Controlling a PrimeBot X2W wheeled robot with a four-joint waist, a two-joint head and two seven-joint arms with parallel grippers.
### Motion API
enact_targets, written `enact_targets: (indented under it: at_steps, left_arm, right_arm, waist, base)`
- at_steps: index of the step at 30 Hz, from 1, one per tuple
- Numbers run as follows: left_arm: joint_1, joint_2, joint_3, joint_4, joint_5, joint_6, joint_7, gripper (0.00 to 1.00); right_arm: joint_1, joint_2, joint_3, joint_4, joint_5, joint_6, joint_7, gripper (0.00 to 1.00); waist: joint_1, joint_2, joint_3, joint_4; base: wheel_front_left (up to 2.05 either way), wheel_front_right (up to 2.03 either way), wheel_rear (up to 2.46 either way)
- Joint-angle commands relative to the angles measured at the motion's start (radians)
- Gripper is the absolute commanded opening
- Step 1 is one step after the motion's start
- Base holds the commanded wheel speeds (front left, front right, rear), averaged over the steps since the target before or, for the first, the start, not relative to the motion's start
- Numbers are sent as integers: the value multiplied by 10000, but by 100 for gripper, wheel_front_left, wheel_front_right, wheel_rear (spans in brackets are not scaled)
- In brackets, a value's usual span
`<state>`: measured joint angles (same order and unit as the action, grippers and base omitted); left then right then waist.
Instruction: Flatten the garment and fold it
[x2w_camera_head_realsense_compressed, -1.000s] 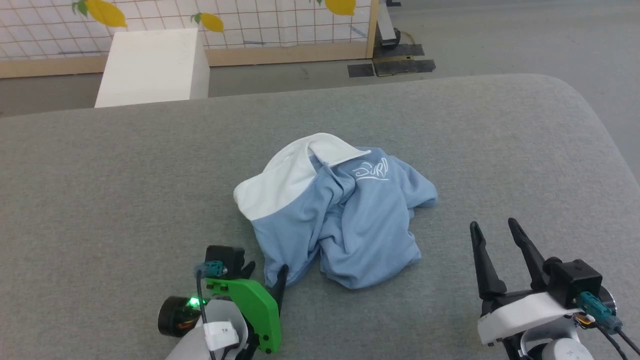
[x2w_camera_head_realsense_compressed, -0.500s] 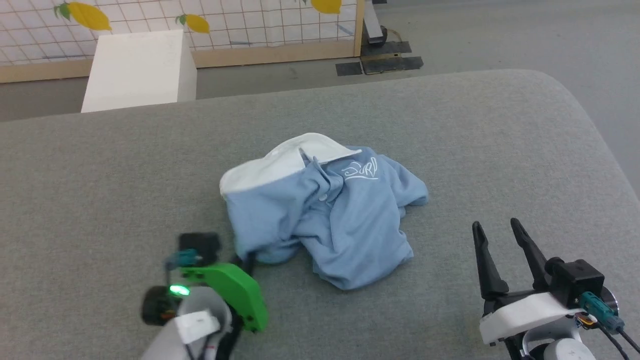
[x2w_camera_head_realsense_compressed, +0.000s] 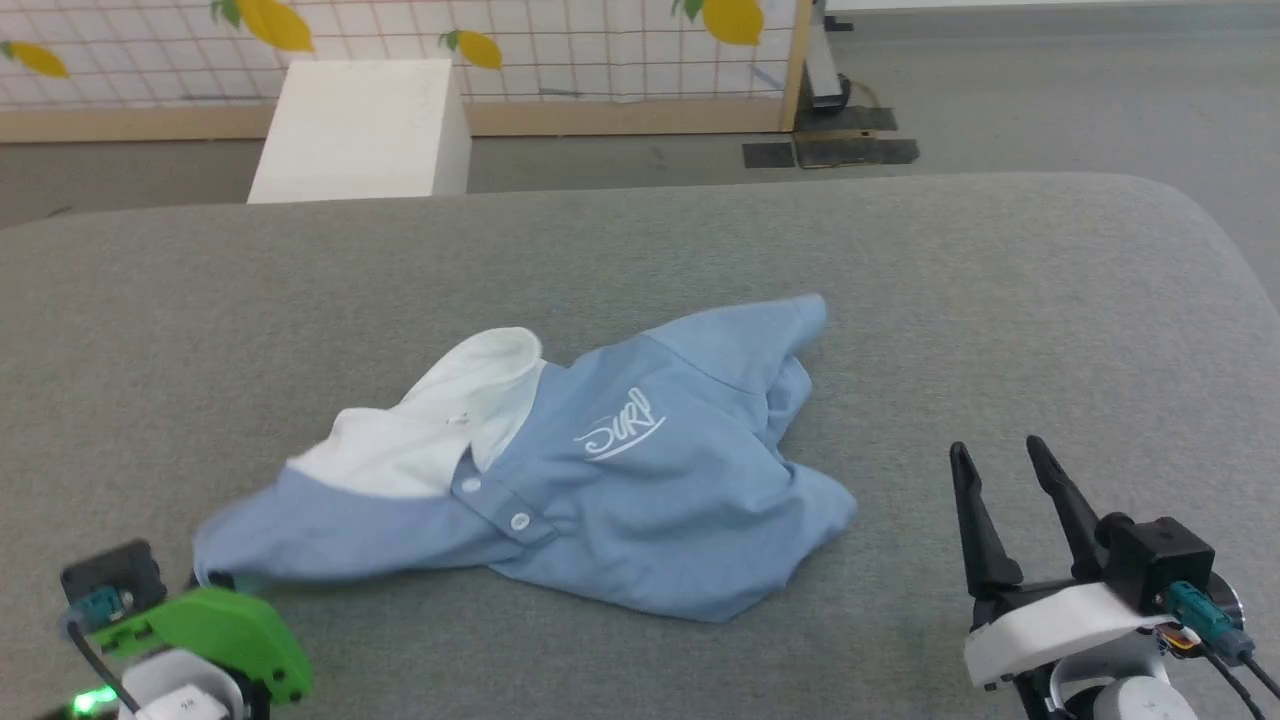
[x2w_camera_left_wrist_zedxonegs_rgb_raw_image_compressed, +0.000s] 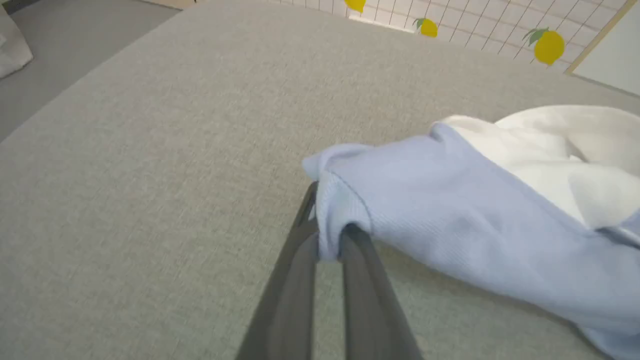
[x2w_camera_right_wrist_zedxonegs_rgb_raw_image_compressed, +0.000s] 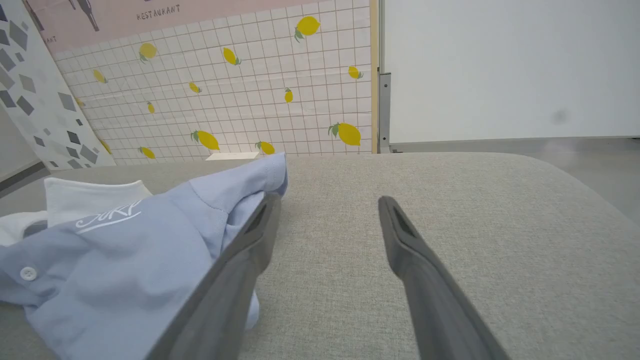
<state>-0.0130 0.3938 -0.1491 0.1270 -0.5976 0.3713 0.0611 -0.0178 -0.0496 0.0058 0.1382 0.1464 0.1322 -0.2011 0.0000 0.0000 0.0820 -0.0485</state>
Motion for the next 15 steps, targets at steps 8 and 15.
enact_targets:
  at_steps: [8,15]
  left_arm:
    - [497,-458,-6,-539,-381,-401,-784,100]
    - [-83,-1338,-184,-668,473,-801,-3077,100]
  right_arm:
    - [-564,-6,-74,-196,-377,-15,413,100]
    - [-2061,-6,-535,516,26,-15,1986,100]
  waist:
    - [0,0,448,1345]
    - [0,0,883,2577]
  base:
    - [0,0,0]
    - [0,0,0]
